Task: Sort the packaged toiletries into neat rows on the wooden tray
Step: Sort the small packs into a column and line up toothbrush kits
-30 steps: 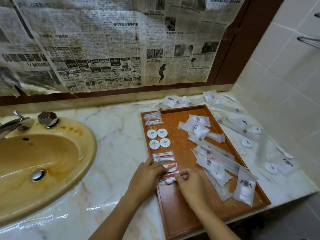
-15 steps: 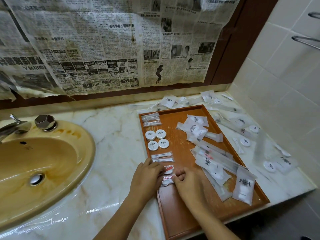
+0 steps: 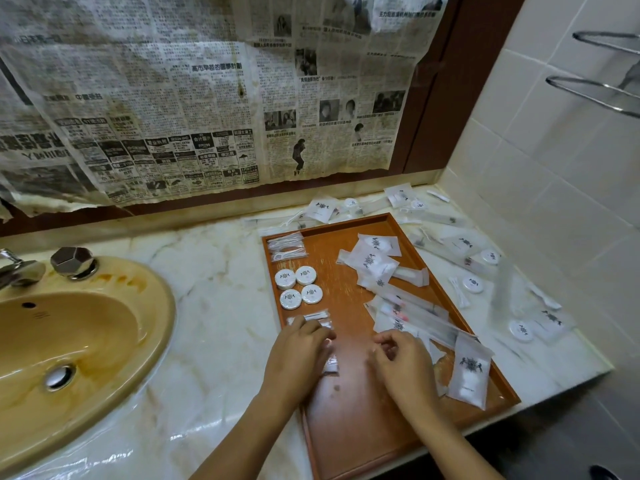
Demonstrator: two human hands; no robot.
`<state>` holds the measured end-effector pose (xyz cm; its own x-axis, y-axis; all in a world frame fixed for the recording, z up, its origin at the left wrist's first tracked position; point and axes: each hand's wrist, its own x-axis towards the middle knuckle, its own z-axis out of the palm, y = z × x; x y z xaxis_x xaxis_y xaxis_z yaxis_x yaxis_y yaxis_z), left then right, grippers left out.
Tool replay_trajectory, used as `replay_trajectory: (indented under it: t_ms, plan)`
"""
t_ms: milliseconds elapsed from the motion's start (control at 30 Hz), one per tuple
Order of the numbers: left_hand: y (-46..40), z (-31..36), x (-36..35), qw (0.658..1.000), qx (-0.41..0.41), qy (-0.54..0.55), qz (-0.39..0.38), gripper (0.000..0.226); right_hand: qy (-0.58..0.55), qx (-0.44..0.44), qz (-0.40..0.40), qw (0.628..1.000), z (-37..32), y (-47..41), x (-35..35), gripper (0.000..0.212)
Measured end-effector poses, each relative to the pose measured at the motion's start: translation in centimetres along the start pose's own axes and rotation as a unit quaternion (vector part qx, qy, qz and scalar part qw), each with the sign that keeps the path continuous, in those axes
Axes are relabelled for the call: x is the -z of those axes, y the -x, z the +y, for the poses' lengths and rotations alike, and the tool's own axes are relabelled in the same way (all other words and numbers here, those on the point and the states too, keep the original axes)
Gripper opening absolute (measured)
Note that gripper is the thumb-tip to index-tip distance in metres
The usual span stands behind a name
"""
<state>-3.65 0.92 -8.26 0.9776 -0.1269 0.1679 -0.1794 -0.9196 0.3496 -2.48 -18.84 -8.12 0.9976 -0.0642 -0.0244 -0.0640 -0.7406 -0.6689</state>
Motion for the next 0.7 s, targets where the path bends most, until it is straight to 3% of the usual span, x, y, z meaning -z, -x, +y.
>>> replay_trajectory:
  t_ms: [167,467,633,700]
  plan:
    - [-2.3,3.4,-0.8,0.999,-0.022,0.021,-0.010,0.028,0.120,0.022,0.040,0.992,2.9,-1.6,2.7,0.029]
    - [-6.0,7.2,-4.2,0.998,-0.018,-0.010,-0.060,0.044,0.184,0.058,-0.008,0.981,6.3,-3.2,4.9,0.045]
    - [-6.6,7.5,-4.8,0.997,-0.006,-0.035,-0.071,0.041,0.213,0.088,-0.084,0.969,7.3,-4.2,5.7,0.060]
    - [-6.7,7.8,-4.8,0.997,-0.007,-0.032,-0.067,0.037,0.206,0.106,-0.093,0.968,7.8,-4.7,6.0,0.054]
